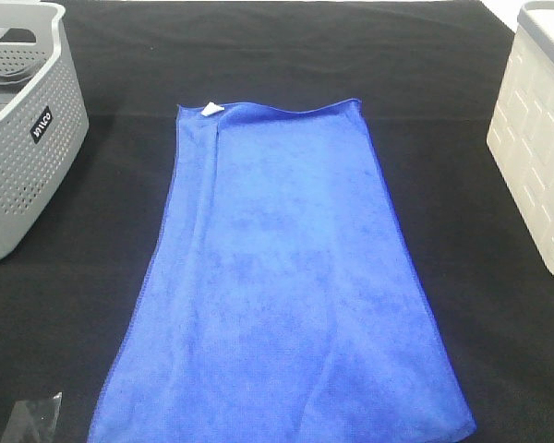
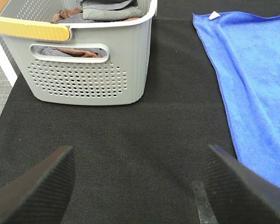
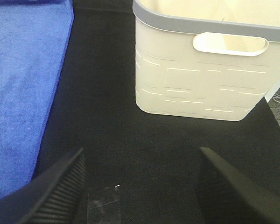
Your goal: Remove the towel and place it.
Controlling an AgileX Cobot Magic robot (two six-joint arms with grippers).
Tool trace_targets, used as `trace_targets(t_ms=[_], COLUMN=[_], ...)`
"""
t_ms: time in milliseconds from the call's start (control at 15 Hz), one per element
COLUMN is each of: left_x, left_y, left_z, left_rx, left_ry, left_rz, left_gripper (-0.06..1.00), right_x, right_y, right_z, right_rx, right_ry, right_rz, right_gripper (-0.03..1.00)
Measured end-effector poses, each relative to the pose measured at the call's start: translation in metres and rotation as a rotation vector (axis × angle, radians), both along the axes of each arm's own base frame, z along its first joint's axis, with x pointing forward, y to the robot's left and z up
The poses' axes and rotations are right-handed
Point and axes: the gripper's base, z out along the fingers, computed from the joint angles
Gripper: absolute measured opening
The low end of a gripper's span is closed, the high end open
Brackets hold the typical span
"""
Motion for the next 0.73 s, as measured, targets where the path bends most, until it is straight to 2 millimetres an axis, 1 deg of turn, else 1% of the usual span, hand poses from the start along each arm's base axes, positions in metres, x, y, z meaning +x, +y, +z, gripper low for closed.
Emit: trace_targets(t_ms=[133,267,733], left_x=[-0.0001,-0.0001,-0.0001], left_y=[-0.0007,-0.0008,-0.001], left_z=[0.0,0.0,0.0], left_rx=[-0.001,-0.001,-0.002], left_ry=[0.0,0.0,0.0], left_rz=[0.077,0.099,0.097], left_gripper=[0.72,0.72,0.72], right_x=[0.0,0.0,0.0], right_y=[0.0,0.0,0.0], right_z=[0.0,0.0,0.0001], right_rx=[0.0,0.0,0.0], right_ry=[0.0,0.0,-0.001], right_rz=[0.0,0.0,0.0], right_gripper=[0.67,0.67,0.67])
